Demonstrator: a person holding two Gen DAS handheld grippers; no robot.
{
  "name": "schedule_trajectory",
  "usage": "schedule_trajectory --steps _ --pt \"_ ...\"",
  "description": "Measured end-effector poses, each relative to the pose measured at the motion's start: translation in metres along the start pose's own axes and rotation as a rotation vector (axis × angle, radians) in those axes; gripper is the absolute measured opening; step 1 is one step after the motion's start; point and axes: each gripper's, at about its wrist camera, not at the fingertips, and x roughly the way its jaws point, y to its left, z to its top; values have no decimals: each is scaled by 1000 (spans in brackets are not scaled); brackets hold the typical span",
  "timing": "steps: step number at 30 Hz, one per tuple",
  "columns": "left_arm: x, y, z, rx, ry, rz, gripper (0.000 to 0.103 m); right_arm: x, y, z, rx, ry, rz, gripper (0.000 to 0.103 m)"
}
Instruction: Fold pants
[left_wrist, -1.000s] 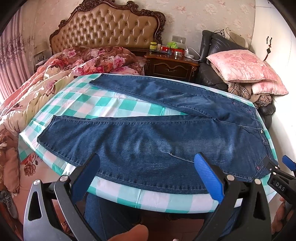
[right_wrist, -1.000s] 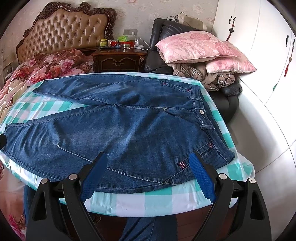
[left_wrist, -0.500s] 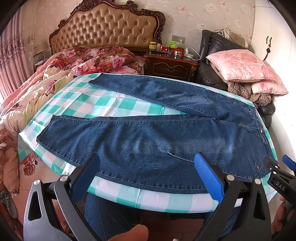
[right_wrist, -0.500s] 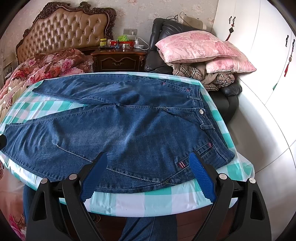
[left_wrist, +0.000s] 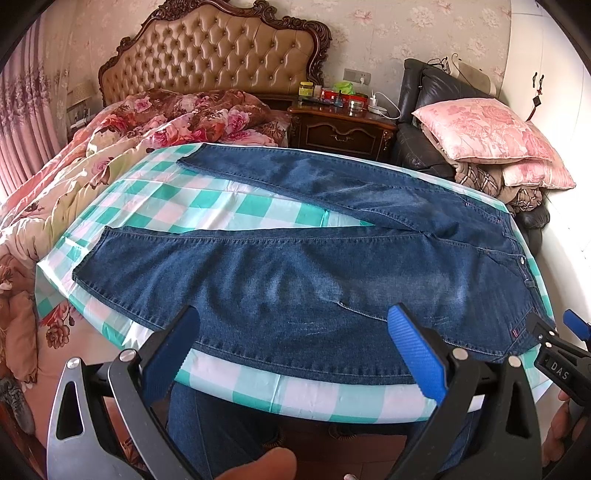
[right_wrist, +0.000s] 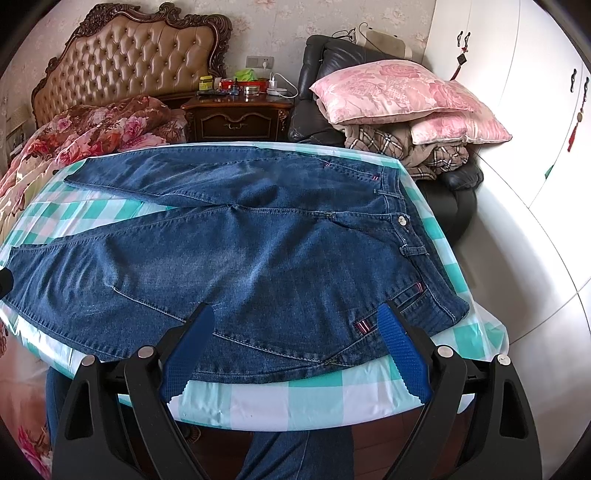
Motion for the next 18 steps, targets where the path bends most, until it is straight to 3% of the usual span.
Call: schedule_trajectory --steps 18 --pt "1 1 -2 -1 3 -5 102 3 -3 -3 12 9 17 87"
